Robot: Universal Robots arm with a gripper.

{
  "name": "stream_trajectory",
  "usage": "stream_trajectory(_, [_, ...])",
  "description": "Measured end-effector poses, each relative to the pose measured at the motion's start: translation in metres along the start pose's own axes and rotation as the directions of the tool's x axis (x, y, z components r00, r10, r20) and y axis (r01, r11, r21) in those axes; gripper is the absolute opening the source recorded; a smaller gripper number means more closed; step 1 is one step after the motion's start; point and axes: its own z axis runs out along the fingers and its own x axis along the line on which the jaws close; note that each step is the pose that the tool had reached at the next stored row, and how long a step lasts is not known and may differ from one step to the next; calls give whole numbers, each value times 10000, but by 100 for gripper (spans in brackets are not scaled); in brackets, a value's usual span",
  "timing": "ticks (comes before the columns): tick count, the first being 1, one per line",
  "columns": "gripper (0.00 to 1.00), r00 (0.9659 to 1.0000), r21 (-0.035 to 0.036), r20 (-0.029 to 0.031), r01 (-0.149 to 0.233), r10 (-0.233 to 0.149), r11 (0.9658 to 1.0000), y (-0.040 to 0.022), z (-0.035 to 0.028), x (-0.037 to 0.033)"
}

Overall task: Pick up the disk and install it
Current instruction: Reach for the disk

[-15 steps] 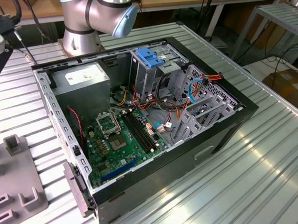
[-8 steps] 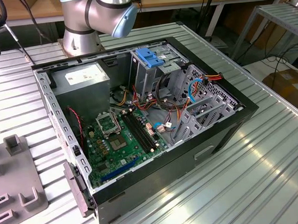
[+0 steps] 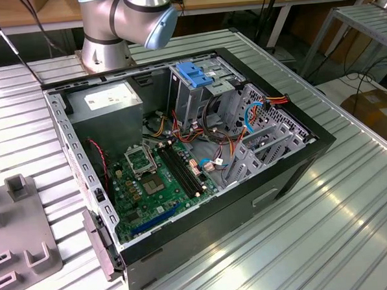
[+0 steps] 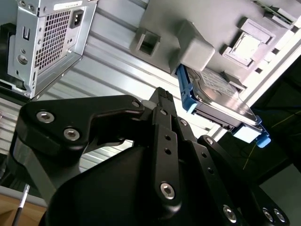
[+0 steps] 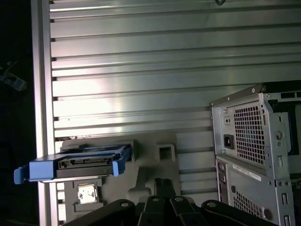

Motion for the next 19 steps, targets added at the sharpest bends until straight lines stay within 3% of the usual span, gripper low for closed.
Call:
stream_trajectory(5, [10, 10000, -1, 1, 0, 0, 10000, -4, 5, 120])
stream_trajectory(19, [10, 10000, -1, 0, 0, 0, 10000, -18, 22, 544])
